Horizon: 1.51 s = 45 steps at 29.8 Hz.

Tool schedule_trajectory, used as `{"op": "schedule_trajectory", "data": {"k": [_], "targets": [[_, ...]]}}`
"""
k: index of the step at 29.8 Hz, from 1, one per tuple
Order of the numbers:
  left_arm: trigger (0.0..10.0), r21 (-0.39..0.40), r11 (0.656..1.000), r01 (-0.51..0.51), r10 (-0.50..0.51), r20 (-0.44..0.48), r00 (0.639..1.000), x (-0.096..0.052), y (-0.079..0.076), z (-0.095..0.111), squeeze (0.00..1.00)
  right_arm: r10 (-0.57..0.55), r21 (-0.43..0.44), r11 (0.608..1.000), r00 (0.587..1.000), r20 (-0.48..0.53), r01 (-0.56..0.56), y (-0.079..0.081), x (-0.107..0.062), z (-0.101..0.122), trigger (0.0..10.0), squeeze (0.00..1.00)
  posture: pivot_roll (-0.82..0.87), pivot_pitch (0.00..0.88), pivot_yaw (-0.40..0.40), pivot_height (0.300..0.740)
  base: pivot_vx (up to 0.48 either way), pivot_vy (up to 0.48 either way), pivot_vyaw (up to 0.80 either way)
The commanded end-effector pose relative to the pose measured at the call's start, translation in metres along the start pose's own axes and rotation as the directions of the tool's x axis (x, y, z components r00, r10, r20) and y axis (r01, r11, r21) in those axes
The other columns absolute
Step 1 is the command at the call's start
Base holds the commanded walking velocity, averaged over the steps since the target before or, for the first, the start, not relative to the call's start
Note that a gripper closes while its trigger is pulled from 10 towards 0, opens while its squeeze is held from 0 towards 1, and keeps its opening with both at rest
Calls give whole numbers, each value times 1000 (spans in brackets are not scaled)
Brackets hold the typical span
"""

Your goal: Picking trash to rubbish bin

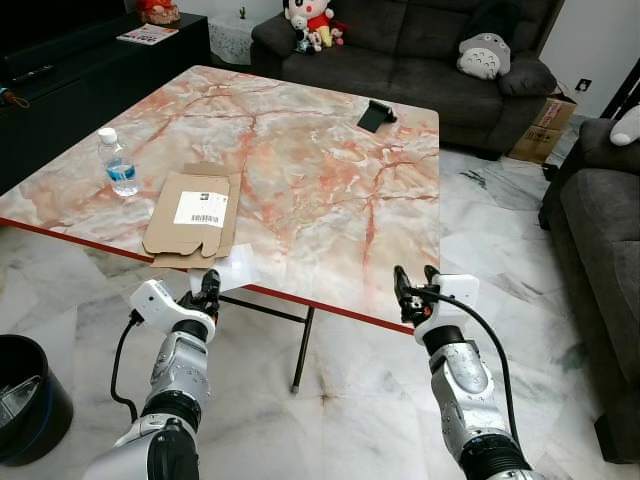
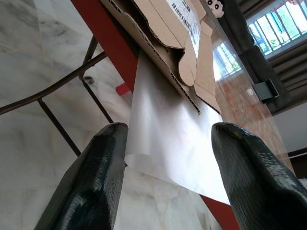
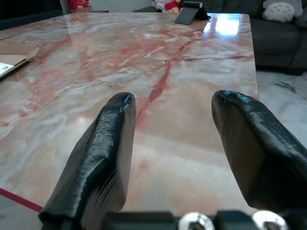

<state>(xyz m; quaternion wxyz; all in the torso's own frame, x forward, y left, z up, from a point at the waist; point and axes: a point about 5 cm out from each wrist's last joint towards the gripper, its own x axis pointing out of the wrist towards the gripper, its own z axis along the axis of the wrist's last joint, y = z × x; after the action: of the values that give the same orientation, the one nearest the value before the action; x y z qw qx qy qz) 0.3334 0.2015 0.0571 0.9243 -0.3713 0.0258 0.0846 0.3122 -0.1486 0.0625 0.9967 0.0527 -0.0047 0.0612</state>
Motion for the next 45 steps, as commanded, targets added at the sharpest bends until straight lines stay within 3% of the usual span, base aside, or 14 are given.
{"op": "schedule_trajectory", "data": {"k": [1,31,45], "targets": [[0,-4,1000,14,-14,-8,1000,3,-5,0,0,-12,-2,1000,1000,23,12,-5,2,7,10000,0,71,0,-128,740,0,0,0],[0,-2,1000,21,-21,-14,1000,1,-5,-3,0,-8,-4,1000,1000,20,8,-5,2,6,10000,0,71,0,-128,740,0,0,0],[0,-3,998,64,-64,-4,998,4,-19,-6,0,-5,-2,1000,1000,16,5,-5,3,6,10000,0,72,0,-132,740,0,0,0]]}}
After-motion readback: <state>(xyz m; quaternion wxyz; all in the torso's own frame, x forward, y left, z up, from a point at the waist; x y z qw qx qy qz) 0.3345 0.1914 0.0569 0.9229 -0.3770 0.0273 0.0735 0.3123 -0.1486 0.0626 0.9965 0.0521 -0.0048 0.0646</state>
